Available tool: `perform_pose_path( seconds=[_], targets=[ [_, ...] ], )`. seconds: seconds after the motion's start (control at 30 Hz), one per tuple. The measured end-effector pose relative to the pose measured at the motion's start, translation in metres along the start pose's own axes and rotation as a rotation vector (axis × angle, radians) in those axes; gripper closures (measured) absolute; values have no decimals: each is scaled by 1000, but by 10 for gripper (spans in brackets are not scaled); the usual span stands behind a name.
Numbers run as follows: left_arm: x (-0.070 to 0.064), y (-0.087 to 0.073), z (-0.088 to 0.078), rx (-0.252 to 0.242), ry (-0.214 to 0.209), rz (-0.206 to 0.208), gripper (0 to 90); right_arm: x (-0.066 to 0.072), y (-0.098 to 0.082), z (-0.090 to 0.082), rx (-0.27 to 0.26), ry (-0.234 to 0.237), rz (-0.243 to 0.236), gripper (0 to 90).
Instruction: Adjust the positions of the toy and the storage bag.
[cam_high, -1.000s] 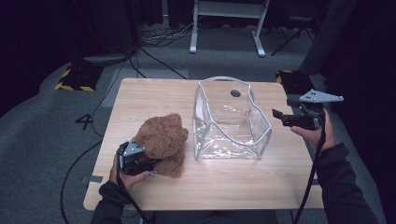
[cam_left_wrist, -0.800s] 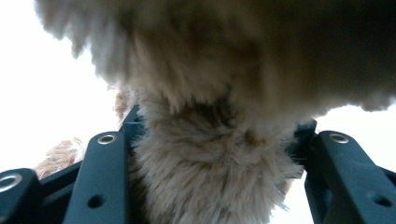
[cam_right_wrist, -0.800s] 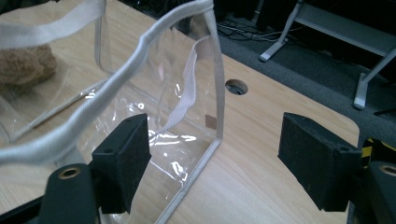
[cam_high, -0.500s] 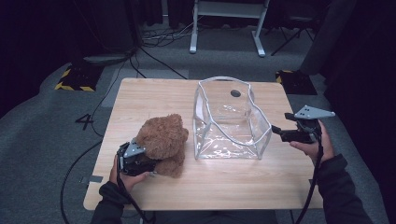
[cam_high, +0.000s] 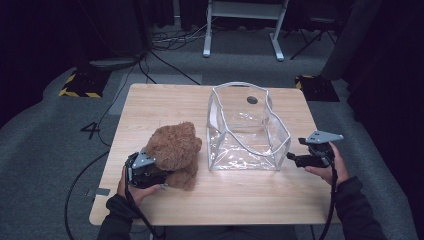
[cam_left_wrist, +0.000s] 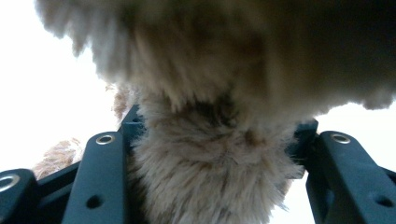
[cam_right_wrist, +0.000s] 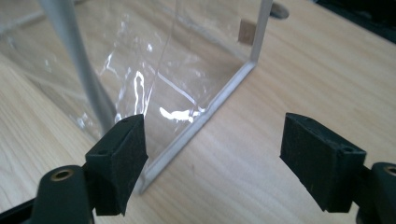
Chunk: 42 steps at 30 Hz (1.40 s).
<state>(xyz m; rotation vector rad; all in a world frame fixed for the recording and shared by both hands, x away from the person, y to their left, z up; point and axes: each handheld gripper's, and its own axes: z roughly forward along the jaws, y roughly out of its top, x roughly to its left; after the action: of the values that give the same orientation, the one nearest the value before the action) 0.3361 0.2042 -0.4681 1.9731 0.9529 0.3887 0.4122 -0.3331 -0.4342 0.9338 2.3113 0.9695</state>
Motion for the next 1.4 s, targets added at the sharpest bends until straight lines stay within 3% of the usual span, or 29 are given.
perform_pose_path(
  seconds=[0.3,0.67,0.87,0.93,1.07,1.27,1.4],
  targets=[
    [-2,0,0,2,11,12,448,4,-29,10,55,55,-6,236],
    [-4,-1,0,-12,4,28,452,6,-64,12,101,59,10,236],
    [-4,-2,-1,-12,1,43,452,10,-86,7,103,68,37,228],
    [-4,-3,-1,-14,-2,39,453,8,-92,5,84,78,71,227],
    [-4,-3,-1,-20,-3,40,458,9,-101,3,35,95,95,222],
    [-2,-6,2,-59,-12,59,458,10,-103,2,24,87,103,221],
    [-3,-3,1,-38,-16,53,458,10,-103,2,24,88,106,220]
  ],
)
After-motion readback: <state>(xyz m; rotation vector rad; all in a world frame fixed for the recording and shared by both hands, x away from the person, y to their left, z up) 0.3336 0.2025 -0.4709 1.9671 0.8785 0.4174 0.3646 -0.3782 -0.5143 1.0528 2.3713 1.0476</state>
